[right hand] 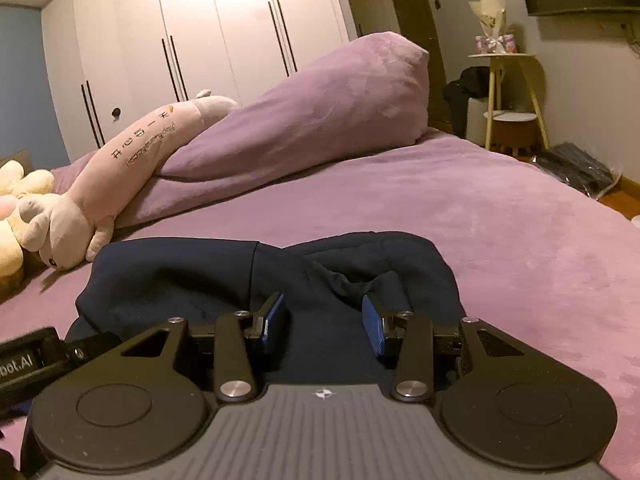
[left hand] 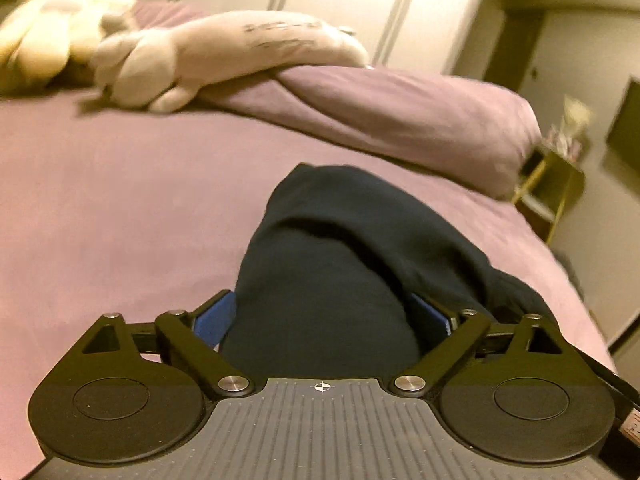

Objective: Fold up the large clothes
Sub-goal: 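Open both tools and press the folded jacket bundle flat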

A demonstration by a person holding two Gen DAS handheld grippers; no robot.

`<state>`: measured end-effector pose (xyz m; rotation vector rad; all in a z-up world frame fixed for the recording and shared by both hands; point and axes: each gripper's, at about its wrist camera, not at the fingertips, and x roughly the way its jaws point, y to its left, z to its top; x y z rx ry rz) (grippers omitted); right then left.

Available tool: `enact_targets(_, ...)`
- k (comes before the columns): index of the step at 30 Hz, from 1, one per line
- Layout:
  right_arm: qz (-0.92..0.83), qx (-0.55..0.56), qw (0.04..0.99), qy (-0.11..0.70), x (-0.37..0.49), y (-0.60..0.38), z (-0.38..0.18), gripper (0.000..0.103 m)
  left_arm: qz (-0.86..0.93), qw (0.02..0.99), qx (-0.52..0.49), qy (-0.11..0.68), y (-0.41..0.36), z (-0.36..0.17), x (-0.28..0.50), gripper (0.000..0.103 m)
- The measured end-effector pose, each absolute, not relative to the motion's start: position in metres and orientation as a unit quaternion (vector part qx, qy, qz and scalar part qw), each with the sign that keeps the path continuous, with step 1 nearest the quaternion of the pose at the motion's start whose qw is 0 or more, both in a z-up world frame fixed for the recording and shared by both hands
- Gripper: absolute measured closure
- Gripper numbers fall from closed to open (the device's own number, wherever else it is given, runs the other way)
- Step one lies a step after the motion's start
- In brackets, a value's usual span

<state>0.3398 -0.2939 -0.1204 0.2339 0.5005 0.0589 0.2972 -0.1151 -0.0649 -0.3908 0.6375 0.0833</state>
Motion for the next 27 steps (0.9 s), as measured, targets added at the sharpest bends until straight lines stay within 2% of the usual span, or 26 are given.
enact_targets(3, 0.026, 0.108, 0.962, 0.251, 0.342, -0.292, -0.117, 0.061, 0.045, 0.923, -0.202, 0.325, -0.111, -0.066, 0.302, 0.004)
enact_targets(6, 0.023, 0.101, 0.963, 0.247, 0.334, -0.287, -0.104, 0.057, 0.043, 0.920, -0.194, 0.338, -0.110, -0.057, 0.299, 0.004)
enact_targets(10, 0.026, 0.105, 0.970, 0.216, 0.288, -0.284, -0.084, 0.024, 0.029, 0.918, -0.186, 0.348, -0.103, -0.036, 0.265, 0.004)
enact_targets(13, 0.022, 0.087, 0.975, 0.204, 0.239, -0.280, -0.079, 0.024, -0.023, 0.912, -0.186, 0.364, -0.097, -0.030, 0.223, 0.005)
enact_targets(18, 0.021, 0.055, 0.971, 0.232, 0.156, -0.291, -0.092, 0.021, -0.059, 0.904, -0.184, 0.380, -0.088, -0.033, 0.165, 0.005)
enact_targets(23, 0.029, 0.085, 0.949, 0.302, 0.132, -0.310, -0.081, 0.018, -0.085, 0.900, -0.160, 0.396, -0.083, -0.027, 0.138, 0.006)
enact_targets(27, 0.020, 0.053, 0.938, 0.343, 0.139, -0.305, -0.082, 0.009, -0.098, 0.897, -0.156, 0.401, -0.082, -0.026, 0.134, 0.008)
